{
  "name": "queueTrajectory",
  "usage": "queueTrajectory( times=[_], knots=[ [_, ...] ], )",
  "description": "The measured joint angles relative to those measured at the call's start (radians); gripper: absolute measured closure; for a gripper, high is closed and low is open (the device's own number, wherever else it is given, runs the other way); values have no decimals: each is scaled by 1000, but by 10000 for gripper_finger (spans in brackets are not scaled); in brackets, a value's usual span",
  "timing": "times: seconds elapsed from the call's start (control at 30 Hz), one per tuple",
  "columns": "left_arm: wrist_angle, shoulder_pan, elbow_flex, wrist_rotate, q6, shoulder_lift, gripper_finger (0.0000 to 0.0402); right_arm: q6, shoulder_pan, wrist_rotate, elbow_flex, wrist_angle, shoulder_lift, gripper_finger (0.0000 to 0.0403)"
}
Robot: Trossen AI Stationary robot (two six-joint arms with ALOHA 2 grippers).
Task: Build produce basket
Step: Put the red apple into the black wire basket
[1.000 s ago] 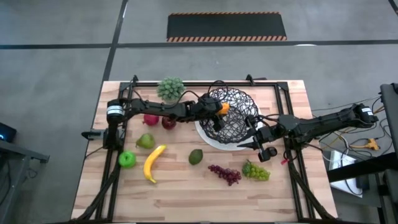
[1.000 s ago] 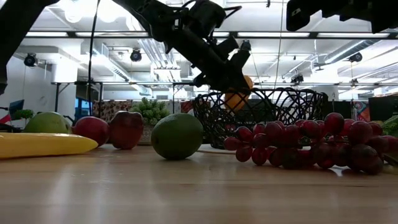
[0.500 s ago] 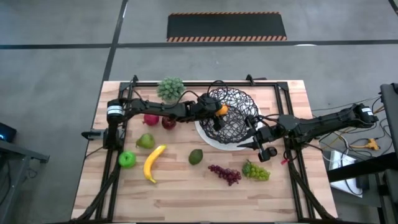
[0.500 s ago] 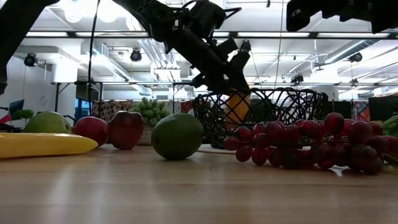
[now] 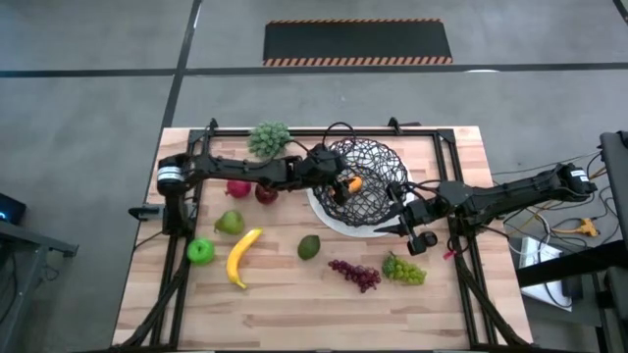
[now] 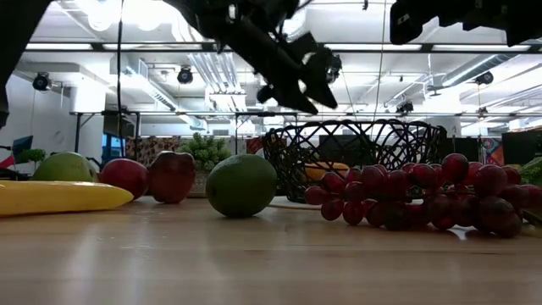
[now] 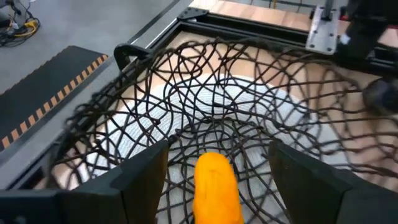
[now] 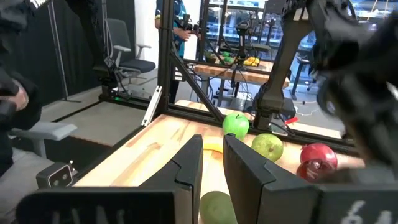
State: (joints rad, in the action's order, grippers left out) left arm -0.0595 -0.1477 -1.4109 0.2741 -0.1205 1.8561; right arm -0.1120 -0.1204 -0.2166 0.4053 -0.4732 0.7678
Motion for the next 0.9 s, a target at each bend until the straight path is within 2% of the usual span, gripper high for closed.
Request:
queueTrajectory(
  times=[0.37, 0.63, 0.77, 0.9],
  knots=[
    [-184, 133, 72, -11, 5, -202, 142, 7, 0, 9, 0, 2, 1, 349],
    [-156, 262, 222, -11, 4, -353, 142, 6, 0, 22, 0, 4, 16, 349],
    [-97, 305, 316, 7, 4, -425, 142, -11, 0, 87, 0, 2, 45, 349],
    [11, 330, 426, 33, 23, -506, 142, -9, -1, 104, 0, -19, 98, 349]
  ],
)
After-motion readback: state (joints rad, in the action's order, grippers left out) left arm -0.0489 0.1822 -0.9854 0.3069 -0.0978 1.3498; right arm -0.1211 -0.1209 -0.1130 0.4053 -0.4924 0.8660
